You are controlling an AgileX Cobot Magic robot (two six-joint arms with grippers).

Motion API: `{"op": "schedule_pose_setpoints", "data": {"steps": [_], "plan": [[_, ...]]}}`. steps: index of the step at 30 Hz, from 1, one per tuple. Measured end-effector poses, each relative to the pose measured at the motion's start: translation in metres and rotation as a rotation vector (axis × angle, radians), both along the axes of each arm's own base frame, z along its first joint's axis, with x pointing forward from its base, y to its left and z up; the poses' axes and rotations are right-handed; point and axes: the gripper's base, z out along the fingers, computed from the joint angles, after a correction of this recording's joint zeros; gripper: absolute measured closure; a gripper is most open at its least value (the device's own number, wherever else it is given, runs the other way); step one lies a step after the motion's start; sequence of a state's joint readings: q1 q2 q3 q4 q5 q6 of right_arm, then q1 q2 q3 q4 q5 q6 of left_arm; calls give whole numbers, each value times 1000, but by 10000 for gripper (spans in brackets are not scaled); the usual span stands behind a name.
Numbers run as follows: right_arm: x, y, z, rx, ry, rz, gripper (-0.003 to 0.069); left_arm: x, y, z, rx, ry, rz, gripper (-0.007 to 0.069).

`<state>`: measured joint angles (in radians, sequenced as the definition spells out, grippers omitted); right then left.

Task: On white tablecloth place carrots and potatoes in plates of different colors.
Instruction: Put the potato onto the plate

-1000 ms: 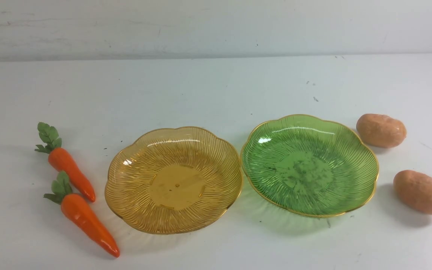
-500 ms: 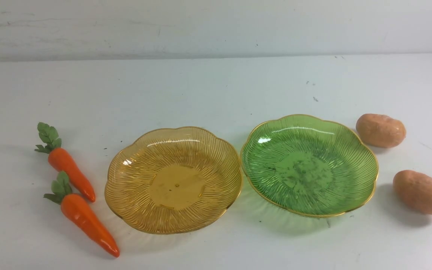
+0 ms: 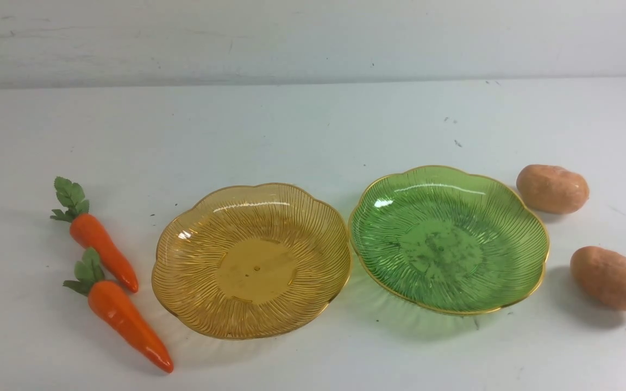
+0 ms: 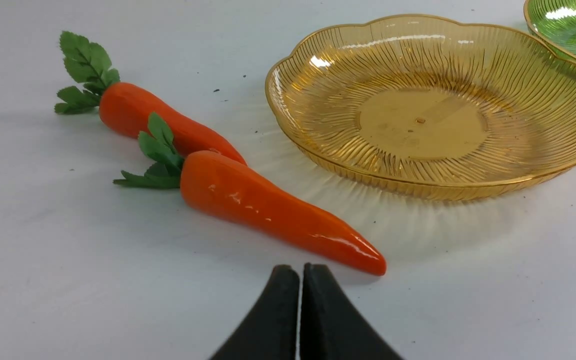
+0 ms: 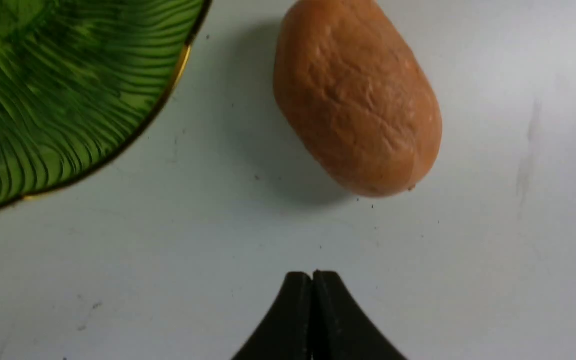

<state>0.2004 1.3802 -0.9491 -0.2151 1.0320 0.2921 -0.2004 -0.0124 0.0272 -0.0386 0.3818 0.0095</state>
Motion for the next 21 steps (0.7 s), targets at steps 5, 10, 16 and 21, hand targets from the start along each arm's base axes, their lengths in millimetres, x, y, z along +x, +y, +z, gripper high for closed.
{"op": "schedule_pose_setpoints", "data": {"steps": [5, 10, 16, 21], "plan": [[27, 4, 6, -28, 13, 43, 640, 0, 0, 0, 0, 0, 0, 628], [48, 7, 3, -73, 103, 88, 538, 0, 0, 0, 0, 0, 0, 628], [68, 7, -18, -148, 211, 134, 344, 0, 0, 0, 0, 0, 0, 628], [82, 4, -32, -230, 241, 154, 118, 0, 0, 0, 0, 0, 0, 628]]}}
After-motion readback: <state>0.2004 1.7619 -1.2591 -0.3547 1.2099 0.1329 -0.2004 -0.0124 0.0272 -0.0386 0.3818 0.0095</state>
